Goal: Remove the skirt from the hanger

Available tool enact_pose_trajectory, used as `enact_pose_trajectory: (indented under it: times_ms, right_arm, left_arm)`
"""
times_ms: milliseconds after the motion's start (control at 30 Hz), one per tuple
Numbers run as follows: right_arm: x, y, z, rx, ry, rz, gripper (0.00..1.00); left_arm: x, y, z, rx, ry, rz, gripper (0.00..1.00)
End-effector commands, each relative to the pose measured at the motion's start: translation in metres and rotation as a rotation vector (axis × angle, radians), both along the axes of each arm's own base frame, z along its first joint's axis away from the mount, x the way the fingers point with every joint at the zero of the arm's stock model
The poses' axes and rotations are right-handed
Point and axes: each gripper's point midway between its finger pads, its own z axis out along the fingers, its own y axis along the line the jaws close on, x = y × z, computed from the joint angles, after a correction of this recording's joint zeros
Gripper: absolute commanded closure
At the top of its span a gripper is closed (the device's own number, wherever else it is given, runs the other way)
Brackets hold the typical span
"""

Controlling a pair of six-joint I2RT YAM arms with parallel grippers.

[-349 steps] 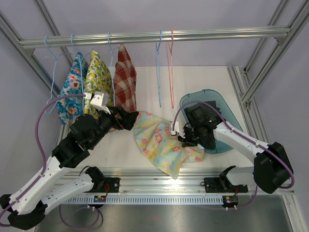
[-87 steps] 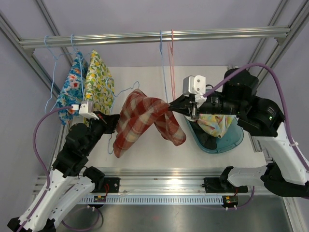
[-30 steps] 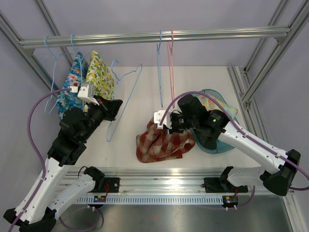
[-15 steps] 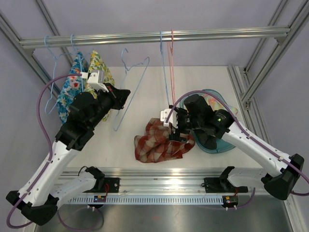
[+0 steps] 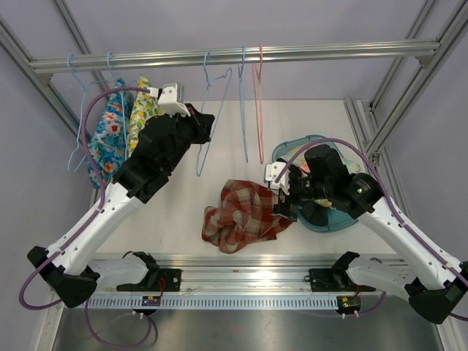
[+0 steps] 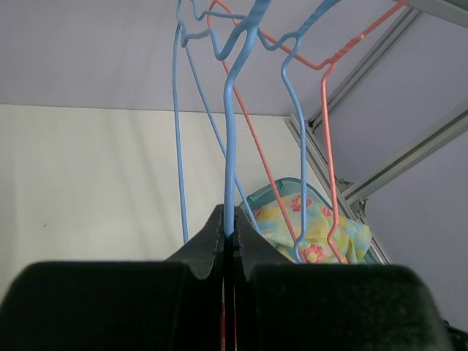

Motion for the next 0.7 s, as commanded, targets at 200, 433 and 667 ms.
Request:
enact_pose_trajectory:
  times_ms: [200, 433, 667]
  right_arm:
    - [-0.005, -0.003, 0.001, 0.052, 0.052, -0.020, 0.01]
    - [-0.007, -0.003, 0.002, 0.072, 0.068, -0.023, 0.01]
    - [-0.009, -0.002, 0.004, 0.080, 0.069, -0.008, 0.00]
  left_arm:
    - [0.027, -0.008, 0.057, -0.114, -0.126, 0.091, 1.00]
    - [0.048, -0.025, 0.045, -0.085, -0.096, 0.091, 1.00]
    - [0.063, -0.041, 0.015, -0.071, -0.035, 0.084, 1.00]
